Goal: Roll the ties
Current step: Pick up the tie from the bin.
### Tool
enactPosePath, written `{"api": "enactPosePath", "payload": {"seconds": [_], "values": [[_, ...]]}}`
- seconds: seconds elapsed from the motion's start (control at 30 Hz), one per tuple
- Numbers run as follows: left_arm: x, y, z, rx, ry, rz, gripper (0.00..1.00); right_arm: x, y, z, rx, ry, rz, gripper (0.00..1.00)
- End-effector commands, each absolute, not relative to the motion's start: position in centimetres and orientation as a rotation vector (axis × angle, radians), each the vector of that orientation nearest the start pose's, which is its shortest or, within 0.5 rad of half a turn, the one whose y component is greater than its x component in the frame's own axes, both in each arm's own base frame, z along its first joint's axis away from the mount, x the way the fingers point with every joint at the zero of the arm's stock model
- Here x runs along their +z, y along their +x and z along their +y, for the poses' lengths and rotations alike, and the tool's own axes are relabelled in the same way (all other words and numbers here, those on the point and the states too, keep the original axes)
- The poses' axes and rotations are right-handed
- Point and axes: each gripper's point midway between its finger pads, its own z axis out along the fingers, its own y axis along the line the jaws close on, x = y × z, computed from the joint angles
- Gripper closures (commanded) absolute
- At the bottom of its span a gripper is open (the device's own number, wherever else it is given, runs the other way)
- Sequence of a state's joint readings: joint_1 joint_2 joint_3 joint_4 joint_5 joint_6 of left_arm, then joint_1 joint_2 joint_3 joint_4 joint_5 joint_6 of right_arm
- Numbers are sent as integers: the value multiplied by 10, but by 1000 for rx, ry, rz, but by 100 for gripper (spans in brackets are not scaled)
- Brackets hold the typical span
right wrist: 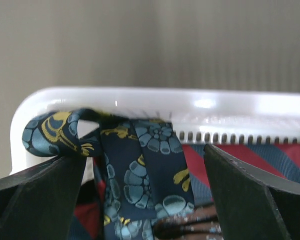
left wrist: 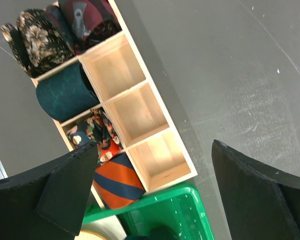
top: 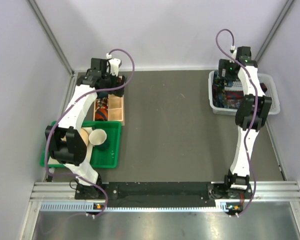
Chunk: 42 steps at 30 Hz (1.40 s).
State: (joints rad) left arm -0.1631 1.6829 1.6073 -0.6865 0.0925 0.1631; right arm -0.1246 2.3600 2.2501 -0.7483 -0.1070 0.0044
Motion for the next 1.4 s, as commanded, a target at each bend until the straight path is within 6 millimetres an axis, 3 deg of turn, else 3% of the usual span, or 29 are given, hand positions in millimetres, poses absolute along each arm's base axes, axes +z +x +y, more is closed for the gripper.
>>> {"api": "enactPosePath", "payload": {"seconds": [0.0, 0.13, 0.63, 0.9, 1.13, 1.27, 1.37], "values": [[229, 442, -85, -124, 420, 2289, 1, 144, 617, -45, 121, 87, 2291, 1], [226, 438, -84, -123, 428, 2304, 1, 141, 621, -36, 169, 78, 2285, 1], [228, 430, -89, -155, 499, 2302, 1, 127, 604, -14, 318, 40, 2348, 1], [228, 426, -91, -172, 506, 2309, 1, 110, 606, -37, 195, 159, 2365, 2], [227, 427, -92, -180, 510, 2310, 1, 116, 610, -44, 192, 162, 2339, 37], [226, 429, -93, -180, 518, 2304, 1, 132, 610, -43, 204, 121, 2310, 82], [228, 432, -93, -178, 518, 2291, 1, 161, 605, -45, 207, 102, 2266, 100]]}}
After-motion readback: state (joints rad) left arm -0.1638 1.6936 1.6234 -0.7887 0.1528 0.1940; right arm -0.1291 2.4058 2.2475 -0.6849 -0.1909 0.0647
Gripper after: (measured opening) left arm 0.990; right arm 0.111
